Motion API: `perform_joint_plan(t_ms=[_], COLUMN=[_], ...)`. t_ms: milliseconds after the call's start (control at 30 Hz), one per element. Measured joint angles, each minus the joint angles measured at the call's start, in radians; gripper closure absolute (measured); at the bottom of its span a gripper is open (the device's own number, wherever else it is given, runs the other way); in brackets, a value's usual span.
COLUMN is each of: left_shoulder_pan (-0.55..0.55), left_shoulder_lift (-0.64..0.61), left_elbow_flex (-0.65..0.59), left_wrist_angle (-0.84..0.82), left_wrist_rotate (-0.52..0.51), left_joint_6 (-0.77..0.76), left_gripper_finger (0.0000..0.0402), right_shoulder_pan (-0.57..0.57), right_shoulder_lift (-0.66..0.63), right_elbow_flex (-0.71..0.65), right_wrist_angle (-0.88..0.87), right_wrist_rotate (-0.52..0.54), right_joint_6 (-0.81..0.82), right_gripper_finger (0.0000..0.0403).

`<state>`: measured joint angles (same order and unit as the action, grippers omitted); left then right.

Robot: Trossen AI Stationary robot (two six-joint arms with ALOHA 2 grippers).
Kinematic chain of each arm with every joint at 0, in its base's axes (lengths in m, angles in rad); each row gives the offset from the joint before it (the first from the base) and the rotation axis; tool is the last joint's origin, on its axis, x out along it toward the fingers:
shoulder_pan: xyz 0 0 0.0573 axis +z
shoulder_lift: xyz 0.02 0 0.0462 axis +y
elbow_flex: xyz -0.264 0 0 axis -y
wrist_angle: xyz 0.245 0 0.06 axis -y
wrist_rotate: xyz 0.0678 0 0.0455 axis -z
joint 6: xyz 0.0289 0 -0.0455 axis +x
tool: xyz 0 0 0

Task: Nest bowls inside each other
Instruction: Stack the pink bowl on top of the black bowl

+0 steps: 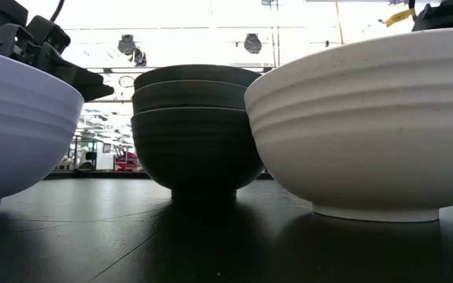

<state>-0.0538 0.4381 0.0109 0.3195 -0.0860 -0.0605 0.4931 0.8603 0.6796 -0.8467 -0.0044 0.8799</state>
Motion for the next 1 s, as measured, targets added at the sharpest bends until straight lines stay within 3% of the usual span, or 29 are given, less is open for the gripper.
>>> perform_joint_plan(t_ms=[300,1000], left_shoulder_pan=[0.0,0.0], left_shoulder_lift=[0.0,0.0], left_elbow_flex=[0.0,0.0], left_wrist_angle=[0.0,0.0], left_wrist_rotate=[0.003,0.01], left_joint_6=[0.004,0.029], left_gripper_finger=[0.0195,0.0195], right_shoulder_pan=[0.001,0.001], right_shoulder_lift=[0.078,0.236], right_elbow_flex=[0.0,0.0], right_wrist_angle=[0.026,0.11], right_wrist_rotate=[-0.08,-0.079], right_joint_6=[0.007,-0.023], right_gripper_finger=[0.0268,0.0268])
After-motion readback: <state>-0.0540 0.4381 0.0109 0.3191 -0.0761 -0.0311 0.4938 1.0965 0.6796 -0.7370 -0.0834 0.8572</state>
